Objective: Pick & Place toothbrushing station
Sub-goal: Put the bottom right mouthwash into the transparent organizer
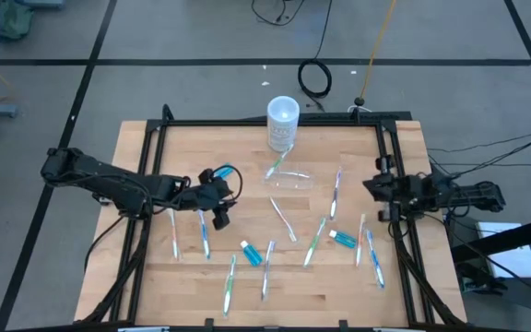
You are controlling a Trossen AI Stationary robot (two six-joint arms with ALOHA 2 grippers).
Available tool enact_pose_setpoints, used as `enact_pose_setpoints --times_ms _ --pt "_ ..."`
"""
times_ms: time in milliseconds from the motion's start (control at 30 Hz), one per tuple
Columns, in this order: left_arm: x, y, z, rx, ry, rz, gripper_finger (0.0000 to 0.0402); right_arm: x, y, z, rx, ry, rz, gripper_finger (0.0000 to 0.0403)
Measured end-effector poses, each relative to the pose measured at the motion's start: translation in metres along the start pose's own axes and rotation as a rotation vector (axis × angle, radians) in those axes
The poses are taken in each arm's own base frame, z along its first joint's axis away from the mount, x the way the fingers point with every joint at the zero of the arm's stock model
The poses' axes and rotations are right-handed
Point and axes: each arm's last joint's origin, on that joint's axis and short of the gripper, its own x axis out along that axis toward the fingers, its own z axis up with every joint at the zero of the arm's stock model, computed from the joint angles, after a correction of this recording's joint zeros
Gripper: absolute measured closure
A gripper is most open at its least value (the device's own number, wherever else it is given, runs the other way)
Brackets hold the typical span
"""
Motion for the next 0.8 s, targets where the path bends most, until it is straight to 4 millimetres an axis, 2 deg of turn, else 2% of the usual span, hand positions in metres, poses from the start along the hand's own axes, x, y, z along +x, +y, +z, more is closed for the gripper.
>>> enact_pose_setpoints --times_ms 100,200,367,633,700,800 --pt "0.000 -0.001 0.002 0.004 -0.019 -0.004 0.0231 0.006 0.005 -0.001 -0.043 -0.038 0.138 0.0399" --pt "0.000 0.000 0.002 0.039 -0.022 -0.003 0.0231 0.015 0.006 -0.008 -0.041 0.009 0.102 0.0402" --pt "0.001 0.002 0.006 0.028 -0.047 -0.001 0.0231 0.058 0.006 -0.013 -0.037 0.218 0.041 0.0402" --pt "0.002 0.006 0.008 0.027 -0.058 0.010 0.0231 0.135 0.012 -0.046 0.004 0.730 0.069 0.0401" --pt "0.002 0.006 0.008 0.032 -0.058 0.009 0.0231 0.146 0.013 -0.056 0.003 0.855 0.038 0.0395" --pt "0.002 0.005 0.008 0.035 -0.053 -0.006 0.0231 0.154 0.013 -0.070 0.013 1.008 -0.036 0.0380"
